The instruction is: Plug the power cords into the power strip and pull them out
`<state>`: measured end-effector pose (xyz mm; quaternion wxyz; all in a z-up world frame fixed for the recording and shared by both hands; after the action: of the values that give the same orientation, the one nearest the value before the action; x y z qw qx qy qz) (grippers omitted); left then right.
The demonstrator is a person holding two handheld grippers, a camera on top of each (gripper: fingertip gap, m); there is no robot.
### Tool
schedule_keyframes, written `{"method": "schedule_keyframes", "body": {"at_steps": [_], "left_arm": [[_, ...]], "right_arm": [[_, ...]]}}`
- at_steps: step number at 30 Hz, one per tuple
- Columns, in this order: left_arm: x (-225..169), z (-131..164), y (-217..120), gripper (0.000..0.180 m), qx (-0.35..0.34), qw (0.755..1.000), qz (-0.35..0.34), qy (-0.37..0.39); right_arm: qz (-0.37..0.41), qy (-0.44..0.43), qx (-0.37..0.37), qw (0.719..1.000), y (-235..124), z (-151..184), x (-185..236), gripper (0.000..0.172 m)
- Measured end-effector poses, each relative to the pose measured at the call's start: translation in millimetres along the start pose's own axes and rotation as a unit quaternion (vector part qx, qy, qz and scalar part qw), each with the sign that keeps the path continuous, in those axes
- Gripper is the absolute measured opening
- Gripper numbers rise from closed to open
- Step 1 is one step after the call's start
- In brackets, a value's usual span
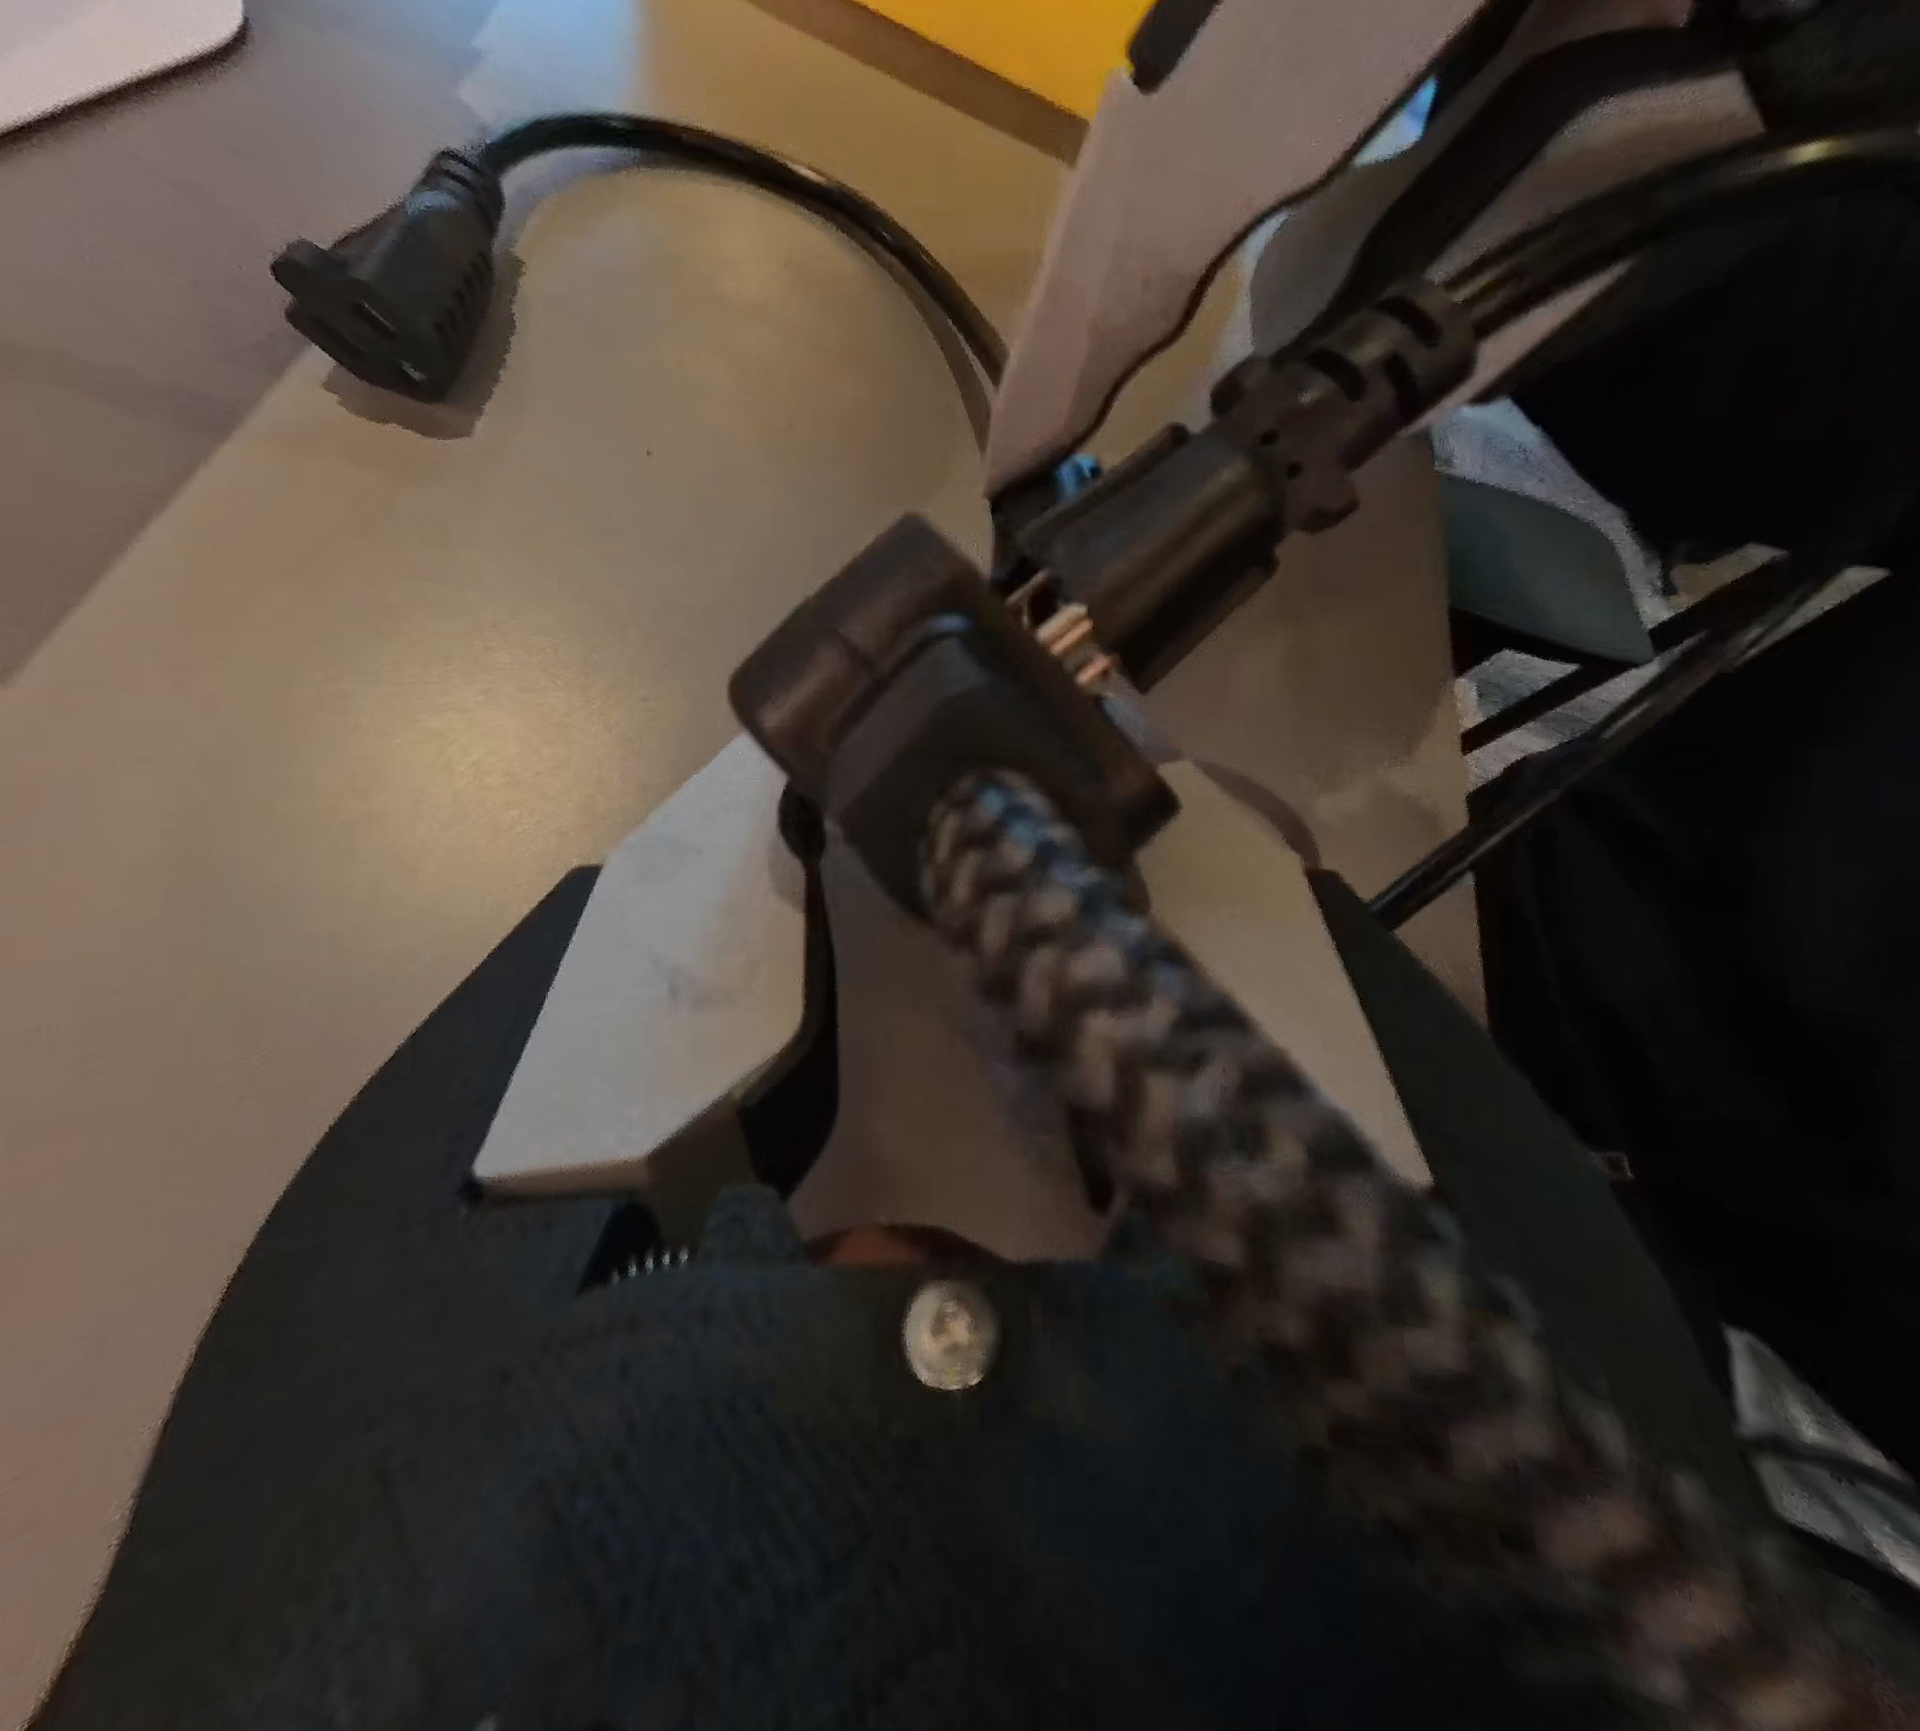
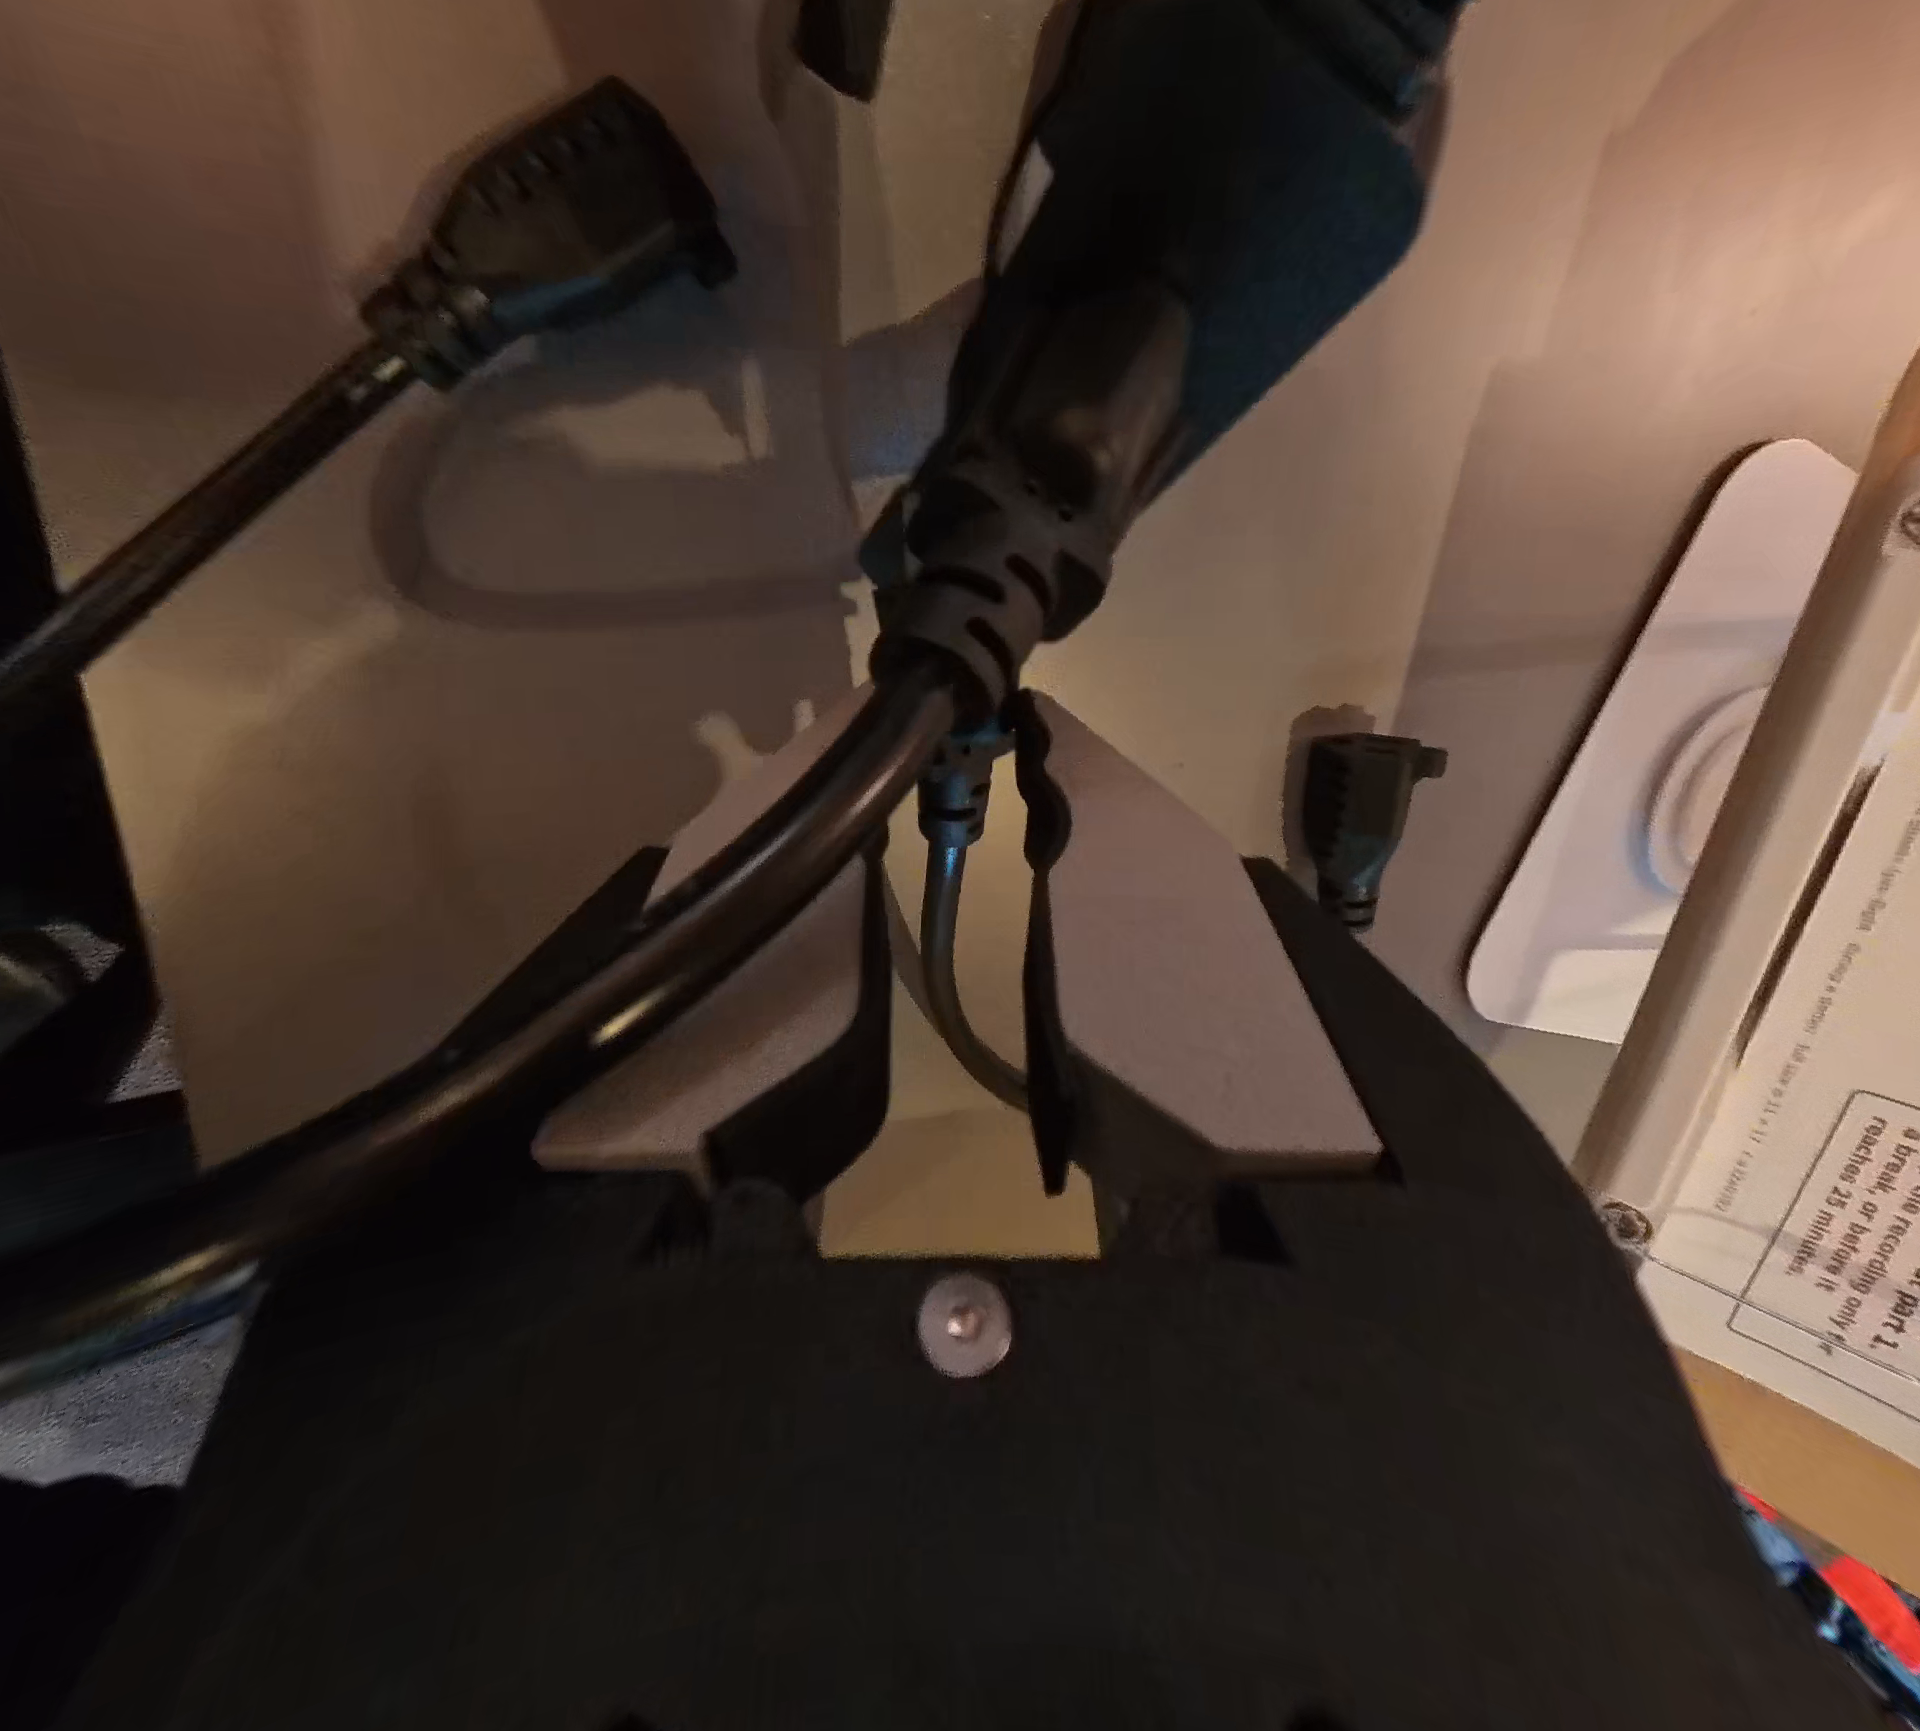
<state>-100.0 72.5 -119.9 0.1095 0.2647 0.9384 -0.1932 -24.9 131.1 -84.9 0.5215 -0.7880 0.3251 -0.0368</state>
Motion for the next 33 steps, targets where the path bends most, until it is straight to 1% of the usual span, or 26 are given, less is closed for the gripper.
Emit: {"method": "schedule_keyframes", "body": {"at_steps": [2, 5, 7, 11, 16, 18, 20, 21, 22, 24, 26, 30, 32, 33], "left_arm": [[-2, -3, -1, 0.044, -0.01, 1.0, 0.006, 0.001], [-5, 3, 1, 0.045, 0.014, 0.999, 0.004, 0.043], [-6, 10, 1, 0.045, 0.045, 0.996, -0.006, 0.075], [-3, 10, -7, 0.046, 0.052, 0.992, -0.015, 0.113], [3, 16, -14, 0.045, 0.075, 0.973, -0.035, 0.218], [5, 15, -14, 0.051, 0.075, 0.966, -0.042, 0.245], [7, 13, -14, 0.06, 0.063, 0.96, -0.057, 0.266], [7, 11, -14, 0.061, 0.056, 0.957, -0.06, 0.277], [6, 10, -14, 0.061, 0.047, 0.954, -0.06, 0.29], [4, 8, -14, 0.048, 0.03, 0.946, -0.053, 0.318], [3, 8, -15, 0.046, 0.022, 0.945, -0.045, 0.324], [2, 6, -14, 0.048, 0.014, 0.962, -0.033, 0.271], [0, 2, -14, 0.05, 0.0, 0.967, -0.03, 0.253], [-1, 0, -16, 0.05, -0.005, 0.968, -0.029, 0.248]], "right_arm": [[0.004, 0.011, 0.006, 1.0, -1, -5, -1, 0.019], [-0.017, 0.058, 0.017, 0.998, 3, -5, -1, 0.02], [-0.031, 0.075, 0.011, 0.997, 9, 2, 0, 0.02], [-0.018, 0.085, -0.009, 0.996, 24, 20, -1, 0.02], [0.005, 0.094, -0.028, 0.995, 36, 38, -3, 0.02], [0.014, 0.093, -0.049, 0.994, 35, 39, -5, 0.022], [0.046, 0.067, -0.084, 0.993, 32, 34, -7, 0.041], [0.063, 0.052, -0.106, 0.991, 30, 30, -7, 0.049], [0.074, 0.041, -0.13, 0.988, 28, 26, -6, 0.057], [0.088, 0.03, -0.176, 0.98, 27, 15, -4, 0.065], [0.104, 0.025, -0.199, 0.974, 32, 7, -5, 0.073], [0.132, 0.011, -0.196, 0.972, 54, -3, -8, 0.067], [0.142, 0.0, -0.185, 0.972, 63, -4, -8, 0.046], [0.146, 0.004, -0.195, 0.97, 63, -6, -8, 0.045]]}}
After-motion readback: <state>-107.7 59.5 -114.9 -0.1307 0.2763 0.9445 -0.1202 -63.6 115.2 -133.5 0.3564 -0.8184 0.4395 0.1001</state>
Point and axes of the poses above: each gripper's, where its closed fingertips meet, y out along the fingers, z out of its underside, x = y × z across the jaws, the point moved 6 cm from there along -y, back along the fingers, and after that the axes turned 14 degrees about -x, right-handed, at the moved point
